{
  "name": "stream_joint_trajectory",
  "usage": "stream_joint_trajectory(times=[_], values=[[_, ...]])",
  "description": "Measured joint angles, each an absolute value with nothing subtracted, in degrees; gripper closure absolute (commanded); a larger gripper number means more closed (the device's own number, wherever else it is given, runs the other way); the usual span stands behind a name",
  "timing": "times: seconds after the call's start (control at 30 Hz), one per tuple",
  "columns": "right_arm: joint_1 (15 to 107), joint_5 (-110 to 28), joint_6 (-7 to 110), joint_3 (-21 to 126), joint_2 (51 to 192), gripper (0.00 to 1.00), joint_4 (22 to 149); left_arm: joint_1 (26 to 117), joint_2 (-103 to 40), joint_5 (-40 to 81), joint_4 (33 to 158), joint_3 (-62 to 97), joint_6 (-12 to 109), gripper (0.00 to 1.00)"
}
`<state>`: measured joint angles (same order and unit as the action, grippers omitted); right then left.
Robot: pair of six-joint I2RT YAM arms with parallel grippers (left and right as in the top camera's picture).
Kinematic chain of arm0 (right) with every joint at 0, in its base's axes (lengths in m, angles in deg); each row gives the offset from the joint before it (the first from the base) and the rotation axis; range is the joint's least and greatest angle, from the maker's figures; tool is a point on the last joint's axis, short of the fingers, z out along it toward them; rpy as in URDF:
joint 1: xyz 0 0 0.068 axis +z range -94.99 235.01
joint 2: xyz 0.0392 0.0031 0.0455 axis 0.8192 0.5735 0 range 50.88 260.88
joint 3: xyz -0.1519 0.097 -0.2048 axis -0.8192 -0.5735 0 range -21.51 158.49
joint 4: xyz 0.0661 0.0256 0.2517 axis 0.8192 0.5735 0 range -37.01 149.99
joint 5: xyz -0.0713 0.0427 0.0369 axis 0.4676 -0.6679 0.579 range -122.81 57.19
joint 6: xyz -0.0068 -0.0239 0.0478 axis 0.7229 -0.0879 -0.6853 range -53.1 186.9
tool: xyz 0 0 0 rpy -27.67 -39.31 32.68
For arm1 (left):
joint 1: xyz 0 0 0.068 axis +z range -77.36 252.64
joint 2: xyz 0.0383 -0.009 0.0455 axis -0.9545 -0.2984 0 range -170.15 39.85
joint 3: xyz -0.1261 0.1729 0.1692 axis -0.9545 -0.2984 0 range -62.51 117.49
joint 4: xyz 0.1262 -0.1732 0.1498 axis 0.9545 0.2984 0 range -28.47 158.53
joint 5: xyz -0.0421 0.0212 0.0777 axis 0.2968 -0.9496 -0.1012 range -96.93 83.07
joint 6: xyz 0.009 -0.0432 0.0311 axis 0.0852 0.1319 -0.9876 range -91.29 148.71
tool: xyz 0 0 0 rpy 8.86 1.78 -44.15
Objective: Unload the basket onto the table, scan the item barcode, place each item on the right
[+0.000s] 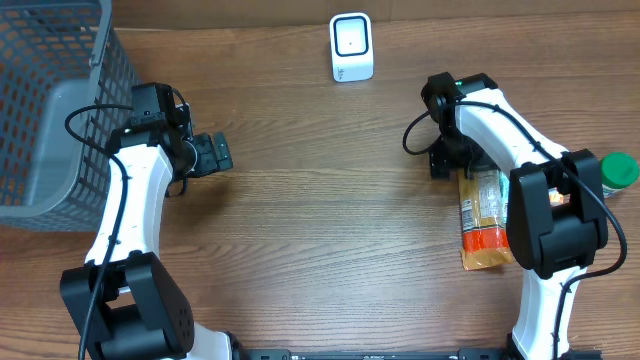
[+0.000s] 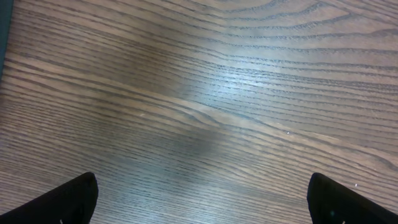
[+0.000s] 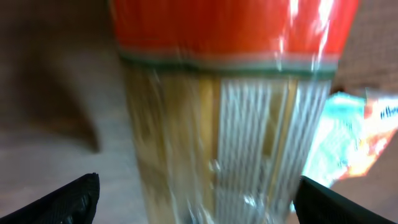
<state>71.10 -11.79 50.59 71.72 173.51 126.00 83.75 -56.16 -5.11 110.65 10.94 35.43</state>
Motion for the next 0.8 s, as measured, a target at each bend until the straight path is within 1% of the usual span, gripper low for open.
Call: stream_joint_trajectory(times=[0.43,0.53,0.67,0.8], values=[[71.1,-11.5,50.6,71.7,173.5,0.00,104.6,83.8,-56.2,-5.1,110.7,10.9,35.4,0.00],[71.1,-11.5,50.6,71.7,173.5,0.00,101.7,83.8,-56.2,-5.1,110.7,10.9,35.4,0.00],[71.0,-11.5,50.6,71.7,172.5,0.00,101.3,83.8,-56.2,-5.1,110.7,10.9,35.4,0.00],[70.6,-11.6,50.6,71.4,166.9,0.00,101.5,83.7,-56.2,-5.1,110.6,10.9,35.4,0.00]])
